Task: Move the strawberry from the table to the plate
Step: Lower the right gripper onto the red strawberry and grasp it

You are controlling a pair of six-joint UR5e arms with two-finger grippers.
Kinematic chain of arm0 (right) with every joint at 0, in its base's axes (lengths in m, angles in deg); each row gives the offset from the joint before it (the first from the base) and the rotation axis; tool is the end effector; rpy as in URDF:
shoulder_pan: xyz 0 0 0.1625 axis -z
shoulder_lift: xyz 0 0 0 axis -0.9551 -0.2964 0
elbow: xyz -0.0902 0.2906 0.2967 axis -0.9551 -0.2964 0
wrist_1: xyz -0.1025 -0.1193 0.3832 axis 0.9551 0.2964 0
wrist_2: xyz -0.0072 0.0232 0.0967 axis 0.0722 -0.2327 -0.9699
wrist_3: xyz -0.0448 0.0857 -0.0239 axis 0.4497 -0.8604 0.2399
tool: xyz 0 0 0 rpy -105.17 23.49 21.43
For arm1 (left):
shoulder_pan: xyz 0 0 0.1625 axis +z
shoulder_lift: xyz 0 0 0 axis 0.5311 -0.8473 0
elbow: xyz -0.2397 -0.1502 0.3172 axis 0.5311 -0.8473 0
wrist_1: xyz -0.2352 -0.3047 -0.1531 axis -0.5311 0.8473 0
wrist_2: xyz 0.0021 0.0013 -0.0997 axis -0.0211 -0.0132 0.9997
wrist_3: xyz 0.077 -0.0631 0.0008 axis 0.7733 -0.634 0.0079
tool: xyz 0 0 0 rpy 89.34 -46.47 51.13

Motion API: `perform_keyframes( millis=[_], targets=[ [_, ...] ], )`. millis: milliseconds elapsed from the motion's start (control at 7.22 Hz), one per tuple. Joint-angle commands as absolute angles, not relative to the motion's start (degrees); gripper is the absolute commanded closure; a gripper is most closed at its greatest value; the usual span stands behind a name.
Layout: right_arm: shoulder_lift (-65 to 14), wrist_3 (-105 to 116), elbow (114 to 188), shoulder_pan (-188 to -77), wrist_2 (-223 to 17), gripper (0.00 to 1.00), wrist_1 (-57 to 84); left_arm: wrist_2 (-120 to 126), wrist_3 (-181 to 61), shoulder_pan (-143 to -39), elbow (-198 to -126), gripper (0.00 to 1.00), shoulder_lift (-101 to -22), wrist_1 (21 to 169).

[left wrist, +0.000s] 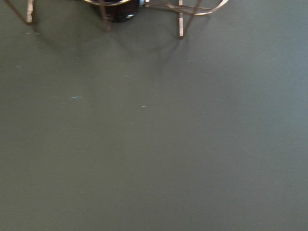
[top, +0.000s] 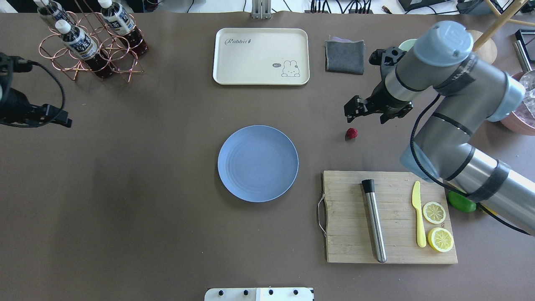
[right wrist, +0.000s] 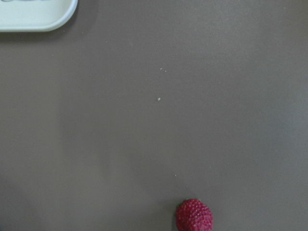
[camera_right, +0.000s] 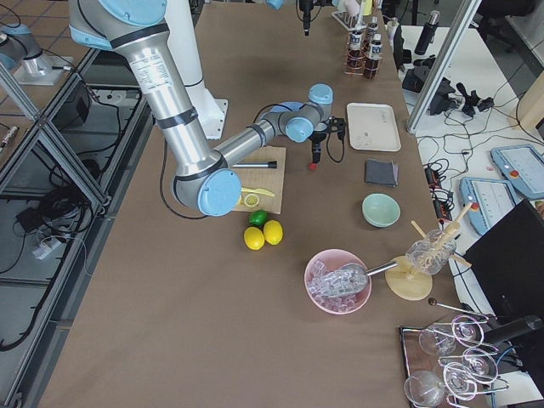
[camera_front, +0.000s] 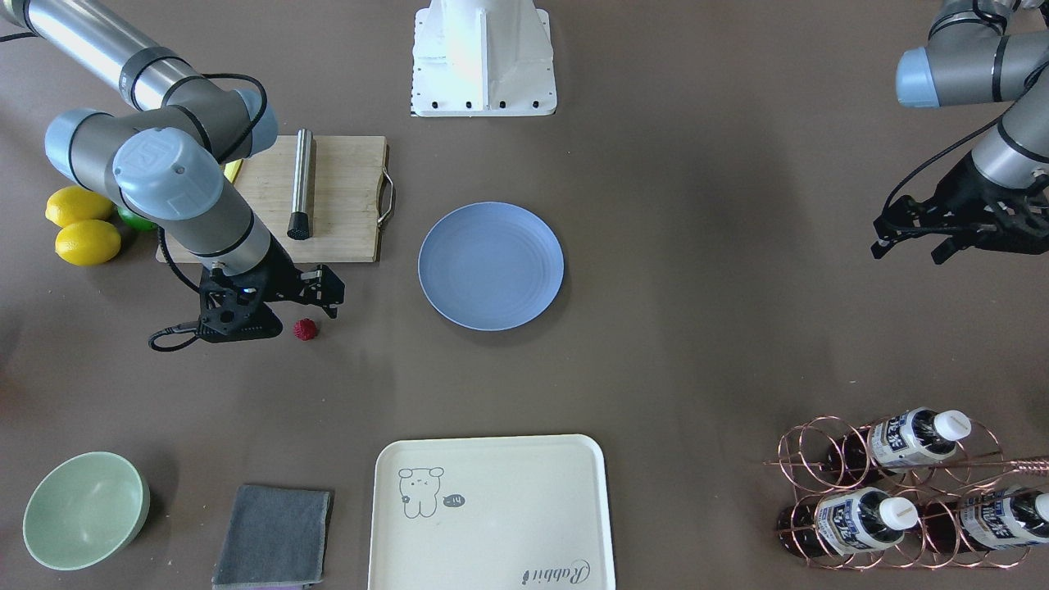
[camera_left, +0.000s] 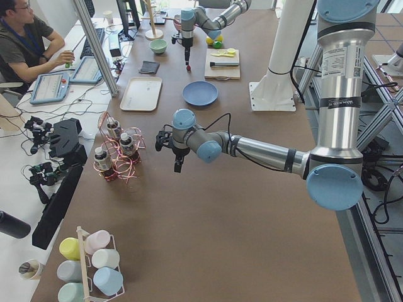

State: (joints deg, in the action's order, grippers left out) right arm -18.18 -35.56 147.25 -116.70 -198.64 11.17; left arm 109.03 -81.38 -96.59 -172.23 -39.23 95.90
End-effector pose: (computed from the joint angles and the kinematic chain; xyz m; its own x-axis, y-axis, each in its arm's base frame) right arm -0.4298 -0.5329 0.3609 0.6542 -0.0279 0.7558 -0.0283 0.9977 0.0614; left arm 0.1482 -0.4793 0.5345 0.6584 0.1033 -0.7456 0.0508 0.9822 0.1810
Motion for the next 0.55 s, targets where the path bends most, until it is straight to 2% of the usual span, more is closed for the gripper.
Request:
perform_keyframes(
  millis=[0, 138, 277, 415],
  targets=[
    [-17.9, -35.6, 144.2, -114.7, -196.0, 0.08, 9.1, 109.8, -79.6, -98.2, -172.5, 0.03, -37.9, 96.0],
    [-18.3, -35.5, 144.1, -114.4, -196.0, 0.11, 9.1, 109.9, -79.7, -98.3, -172.6, 0.03, -37.6, 96.1],
    [-18.3, -35.4, 143.5, -114.2, -195.3, 0.18, 9.0, 109.9, -79.7, -98.3, -172.7, 0.03, -37.6, 96.1],
    [-18.3, -35.4, 143.6, -114.2, -195.3, 0.35, 9.0, 109.9, -79.7, -98.3, -172.8, 0.03, -37.6, 96.1]
  ],
)
